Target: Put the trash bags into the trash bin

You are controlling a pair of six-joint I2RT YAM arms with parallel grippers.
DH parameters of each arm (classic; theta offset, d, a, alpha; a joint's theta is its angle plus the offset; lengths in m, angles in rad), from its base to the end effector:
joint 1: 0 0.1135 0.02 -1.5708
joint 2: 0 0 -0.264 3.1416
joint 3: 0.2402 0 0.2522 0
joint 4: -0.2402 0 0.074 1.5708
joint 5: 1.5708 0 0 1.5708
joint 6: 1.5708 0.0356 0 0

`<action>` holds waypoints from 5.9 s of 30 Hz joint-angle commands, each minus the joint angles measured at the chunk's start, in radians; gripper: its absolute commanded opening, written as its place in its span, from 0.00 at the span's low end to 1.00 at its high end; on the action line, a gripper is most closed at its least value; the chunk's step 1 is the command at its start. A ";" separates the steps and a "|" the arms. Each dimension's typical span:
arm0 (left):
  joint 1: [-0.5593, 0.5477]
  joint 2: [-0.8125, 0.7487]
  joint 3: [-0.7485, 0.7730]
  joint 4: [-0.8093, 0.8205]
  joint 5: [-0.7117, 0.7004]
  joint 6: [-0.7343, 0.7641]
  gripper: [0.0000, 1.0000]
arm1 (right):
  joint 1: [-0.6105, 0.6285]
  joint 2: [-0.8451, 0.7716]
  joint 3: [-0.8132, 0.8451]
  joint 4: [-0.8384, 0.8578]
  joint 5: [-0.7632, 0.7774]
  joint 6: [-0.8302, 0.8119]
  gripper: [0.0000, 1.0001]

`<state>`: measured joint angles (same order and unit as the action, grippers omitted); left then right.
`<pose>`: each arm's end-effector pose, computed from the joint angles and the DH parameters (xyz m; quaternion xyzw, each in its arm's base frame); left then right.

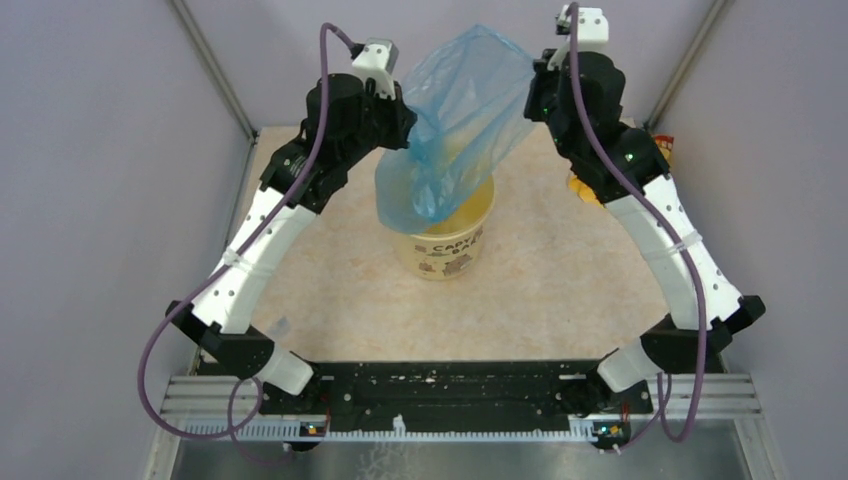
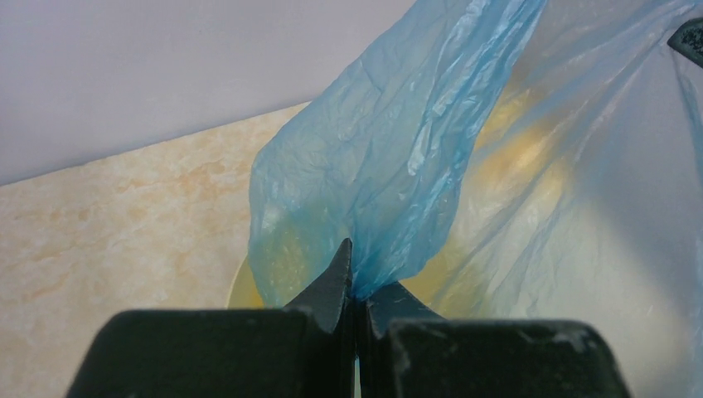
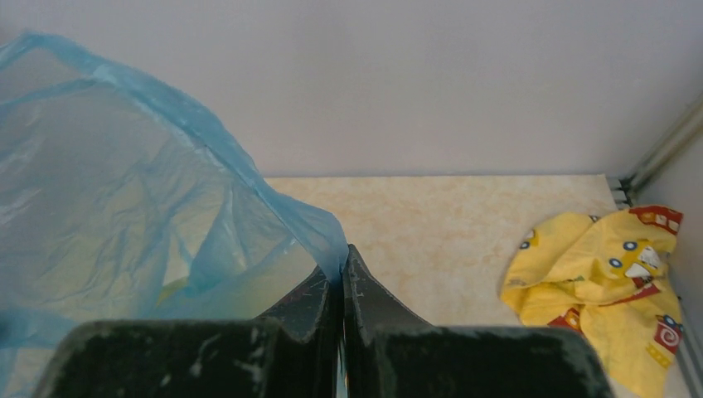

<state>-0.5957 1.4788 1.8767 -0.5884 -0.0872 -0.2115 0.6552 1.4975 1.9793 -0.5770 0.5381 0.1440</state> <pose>0.2549 -0.1690 0.5059 0.1199 0.7615 -0.2189 0.5981 0.2443 0.1647 0.5335 -0.0073 0.7354 0.0711 0.6739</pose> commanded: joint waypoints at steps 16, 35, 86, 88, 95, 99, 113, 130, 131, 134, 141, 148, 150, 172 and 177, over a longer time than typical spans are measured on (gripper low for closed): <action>0.080 0.051 -0.023 0.000 0.102 -0.060 0.00 | -0.133 -0.007 -0.051 -0.072 -0.384 0.158 0.00; 0.154 0.155 -0.059 0.128 0.362 -0.139 0.00 | -0.217 0.269 0.314 -0.249 -0.310 0.132 0.00; 0.198 -0.210 -0.306 -0.089 0.259 -0.032 0.57 | -0.007 0.140 0.180 -0.386 -0.379 -0.010 0.54; 0.198 -0.205 -0.295 -0.076 0.255 -0.023 0.61 | -0.006 0.148 0.217 -0.377 -0.382 -0.039 0.59; 0.199 -0.124 -0.189 0.000 0.328 -0.010 0.64 | -0.021 0.227 0.321 -0.346 -0.311 -0.139 0.68; 0.198 -0.062 -0.146 0.031 0.374 -0.011 0.65 | -0.067 0.273 0.352 -0.335 -0.382 -0.126 0.61; 0.198 0.034 -0.083 -0.002 0.259 0.018 0.34 | -0.088 0.352 0.389 -0.291 -0.392 -0.098 0.00; 0.288 0.188 -0.066 -0.093 0.133 0.006 0.00 | -0.188 0.619 0.509 -0.289 -0.535 -0.032 0.00; 0.298 0.191 -0.082 -0.088 0.137 0.004 0.00 | -0.189 0.627 0.503 -0.286 -0.535 -0.028 0.00; 0.326 0.197 -0.116 -0.077 0.157 0.001 0.00 | -0.190 0.650 0.483 -0.280 -0.536 -0.022 0.00; 0.359 0.193 -0.188 -0.089 0.218 0.002 0.00 | -0.218 0.653 0.471 -0.326 -0.535 0.018 0.07; 0.372 0.163 -0.252 -0.096 0.271 -0.003 0.00 | -0.223 0.608 0.454 -0.372 -0.535 0.024 0.42; 0.373 0.157 -0.259 -0.100 0.284 -0.006 0.00 | -0.222 0.596 0.474 -0.398 -0.535 0.030 0.53; 0.373 0.070 -0.398 -0.056 0.429 -0.024 0.03 | -0.054 0.127 0.100 -0.428 -0.404 0.111 0.76; 0.373 0.047 -0.423 -0.049 0.440 -0.026 0.03 | -0.057 0.133 0.045 -0.385 -0.411 0.109 0.74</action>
<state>-0.2249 1.5826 1.4731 -0.6800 0.3214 -0.2272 0.6037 1.6299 2.0514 -1.0176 0.1078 0.2394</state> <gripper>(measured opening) 0.028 0.751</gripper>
